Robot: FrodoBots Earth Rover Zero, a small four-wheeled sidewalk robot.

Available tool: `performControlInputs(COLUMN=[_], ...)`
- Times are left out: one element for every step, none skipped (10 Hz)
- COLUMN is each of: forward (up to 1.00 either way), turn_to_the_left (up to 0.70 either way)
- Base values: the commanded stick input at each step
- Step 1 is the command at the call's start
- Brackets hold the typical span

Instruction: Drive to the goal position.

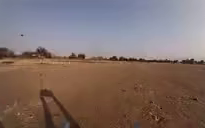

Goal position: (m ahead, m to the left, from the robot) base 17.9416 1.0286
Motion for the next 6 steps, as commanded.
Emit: performControlInputs(forward=[0.70,0.70,0.70,0.70,0.70,0.70], turn_to_the_left=[0.00,0.00,0.00,0.00,0.00,0.00])
